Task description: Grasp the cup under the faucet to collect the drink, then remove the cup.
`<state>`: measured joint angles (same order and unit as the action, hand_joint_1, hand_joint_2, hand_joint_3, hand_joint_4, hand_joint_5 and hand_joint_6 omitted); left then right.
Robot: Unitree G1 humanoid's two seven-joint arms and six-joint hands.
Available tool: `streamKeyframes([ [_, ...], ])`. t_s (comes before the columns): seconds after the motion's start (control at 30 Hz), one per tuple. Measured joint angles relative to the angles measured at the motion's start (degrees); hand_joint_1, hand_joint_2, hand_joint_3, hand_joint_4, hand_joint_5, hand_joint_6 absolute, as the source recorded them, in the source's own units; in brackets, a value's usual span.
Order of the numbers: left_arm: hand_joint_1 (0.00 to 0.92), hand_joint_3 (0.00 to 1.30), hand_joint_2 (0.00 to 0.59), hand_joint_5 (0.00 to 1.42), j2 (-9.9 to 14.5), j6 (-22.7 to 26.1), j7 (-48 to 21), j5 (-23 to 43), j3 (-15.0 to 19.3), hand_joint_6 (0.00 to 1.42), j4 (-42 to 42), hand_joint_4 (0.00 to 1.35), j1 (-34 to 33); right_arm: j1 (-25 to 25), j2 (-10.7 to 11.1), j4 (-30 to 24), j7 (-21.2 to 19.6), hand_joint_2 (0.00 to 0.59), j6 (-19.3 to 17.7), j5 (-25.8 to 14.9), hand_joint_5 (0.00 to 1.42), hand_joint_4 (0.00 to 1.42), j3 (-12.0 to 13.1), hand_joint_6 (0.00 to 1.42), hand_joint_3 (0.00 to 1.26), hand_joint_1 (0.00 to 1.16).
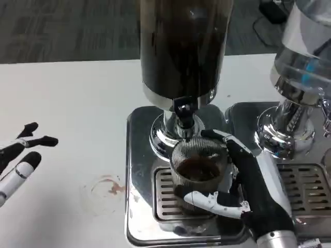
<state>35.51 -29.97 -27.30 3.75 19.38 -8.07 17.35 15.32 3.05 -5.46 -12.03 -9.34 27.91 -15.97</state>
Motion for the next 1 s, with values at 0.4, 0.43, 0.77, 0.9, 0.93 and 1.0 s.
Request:
streamKeyframes([
  [0.4,0.000,0.29,0.237,0.02,1.11,-1.65,-2.00,0.01,-0.50,0.00,-2.27,0.00,-1.64,5.88,-0.07,-6.09,-0.02,0.110,0.03,0.31,0.91,0.60,0.16,1.37,0.31,1.01],
  [0.43,0.000,0.29,0.236,0.02,1.34,-1.74,-2.18,0.01,-0.51,0.00,-2.36,0.00,-1.72,6.23,-0.06,-6.72,-0.02,0.110,0.05,0.35,0.91,0.60,0.21,1.37,0.31,1.01],
  [0.77,0.000,0.01,0.210,0.00,6.93,-9.38,-4.44,-5.71,-3.35,0.00,-3.62,0.00,-4.06,11.09,0.80,-12.95,1.44,0.110,0.36,-0.23,0.92,0.60,1.21,1.37,0.33,1.01],
  [0.9,0.000,0.00,0.215,0.00,8.83,-12.26,-4.11,-9.32,-4.10,0.00,-3.62,0.00,-5.18,12.59,1.12,-14.87,2.10,0.110,0.81,-0.26,0.92,0.61,1.49,1.38,0.33,1.01],
  [0.93,0.000,0.00,0.215,0.00,8.96,-12.40,-3.96,-9.55,-4.23,0.00,-3.62,0.00,-5.23,12.74,1.10,-15.31,2.13,0.110,0.90,-0.27,0.92,0.61,1.48,1.38,0.33,1.01],
  [1.0,0.000,0.00,0.214,0.00,9.59,-12.78,-3.89,-10.85,-4.64,0.00,-3.73,0.00,-5.81,13.14,0.67,-16.67,2.13,0.110,1.06,-0.27,0.92,0.61,1.37,1.38,0.33,1.01],
])
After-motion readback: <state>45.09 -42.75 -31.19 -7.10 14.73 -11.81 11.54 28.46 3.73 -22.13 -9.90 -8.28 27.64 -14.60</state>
